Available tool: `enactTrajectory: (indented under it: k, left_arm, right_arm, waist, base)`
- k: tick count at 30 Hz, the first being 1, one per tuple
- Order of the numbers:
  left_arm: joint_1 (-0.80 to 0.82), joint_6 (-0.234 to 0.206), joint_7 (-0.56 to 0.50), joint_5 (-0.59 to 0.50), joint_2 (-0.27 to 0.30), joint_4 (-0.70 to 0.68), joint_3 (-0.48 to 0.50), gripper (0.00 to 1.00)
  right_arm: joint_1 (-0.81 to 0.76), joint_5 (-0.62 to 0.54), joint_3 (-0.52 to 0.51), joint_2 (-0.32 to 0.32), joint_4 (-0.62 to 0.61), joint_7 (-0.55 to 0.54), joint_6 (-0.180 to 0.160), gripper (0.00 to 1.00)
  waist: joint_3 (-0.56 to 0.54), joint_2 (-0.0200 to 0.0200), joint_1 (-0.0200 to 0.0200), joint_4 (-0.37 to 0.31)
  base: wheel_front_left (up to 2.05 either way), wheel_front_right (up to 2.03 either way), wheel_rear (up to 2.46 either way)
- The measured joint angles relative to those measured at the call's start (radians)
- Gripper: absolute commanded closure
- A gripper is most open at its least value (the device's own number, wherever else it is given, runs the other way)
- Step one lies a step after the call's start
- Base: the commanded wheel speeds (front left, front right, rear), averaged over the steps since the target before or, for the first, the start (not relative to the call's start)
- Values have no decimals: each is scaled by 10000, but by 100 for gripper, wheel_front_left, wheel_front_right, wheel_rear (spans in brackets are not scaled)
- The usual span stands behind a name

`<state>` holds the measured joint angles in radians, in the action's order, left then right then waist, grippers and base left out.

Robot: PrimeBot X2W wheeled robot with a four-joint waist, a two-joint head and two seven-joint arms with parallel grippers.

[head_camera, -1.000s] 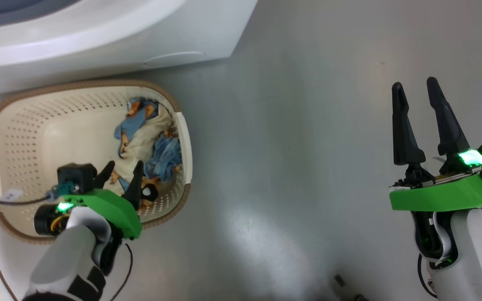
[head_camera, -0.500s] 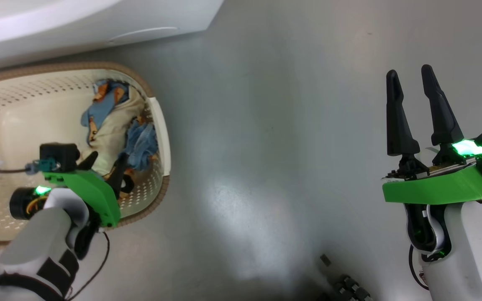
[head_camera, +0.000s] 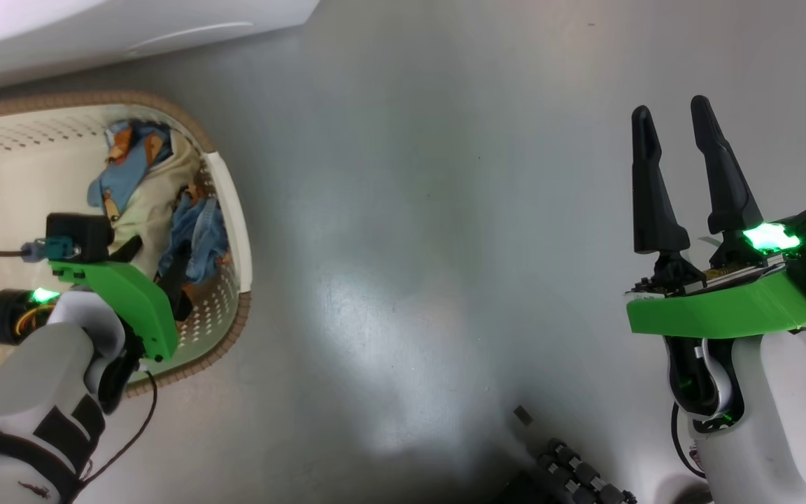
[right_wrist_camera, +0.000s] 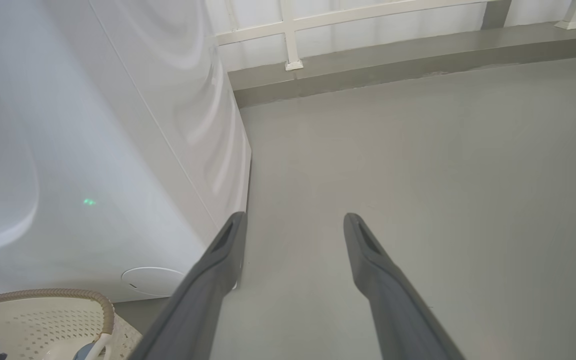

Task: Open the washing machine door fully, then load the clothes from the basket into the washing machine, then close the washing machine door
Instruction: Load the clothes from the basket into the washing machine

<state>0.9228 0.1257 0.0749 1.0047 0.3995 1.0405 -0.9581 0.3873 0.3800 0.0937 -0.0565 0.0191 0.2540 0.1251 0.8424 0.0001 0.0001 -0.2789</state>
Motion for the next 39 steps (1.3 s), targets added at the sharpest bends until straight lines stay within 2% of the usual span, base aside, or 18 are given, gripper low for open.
enactTrajectory:
  k: [5, 6, 7, 9, 10, 23, 39]
  left_arm:
    - [195, 0, -59, 337, 105, 58, -380, 0]
    - [230, 0, -63, 407, 134, 71, -443, 8]
    - [254, 0, -96, 518, 159, 84, -504, 47]
    - [270, 0, -132, 696, 188, 119, -637, 95]
    - [270, 0, -132, 771, 201, 132, -702, 100]
    - [248, 0, 318, 1672, 190, 215, -1327, 100]
    - [-711, 0, 1551, 2569, -92, 29, -1758, 100]
  right_arm:
    - [1, 0, 19, 40, -27, 0, 0, 0]
    - [1, 0, 25, 48, -29, 0, 0, 0]
    - [1, 0, 25, 59, -29, 0, 0, 0]
    - [1, 0, 35, 71, -29, 0, 2, 0]
    - [1, 0, 35, 71, -29, 0, 0, 0]
    - [0, 0, 48, 75, -13, 0, 0, 0]
    - [-288, -15, 52, -182, 226, 0, 0, 0]
  waist:
    - [111, 0, 0, -110]
    - [120, 0, 0, -127]
    - [123, 0, 0, -142]
    - [108, 0, 0, -161]
    - [94, 0, 0, -166]
    - [-464, 0, 0, -53]
    - [-2063, 0, -2, 337]
  base:
    - [0, 0, 0]
    - [0, 0, 0]
    - [0, 0, 0]
    - [0, 0, 0]
    - [0, 0, 0]
    - [0, 0, 0]
    - [0, 0, 0]
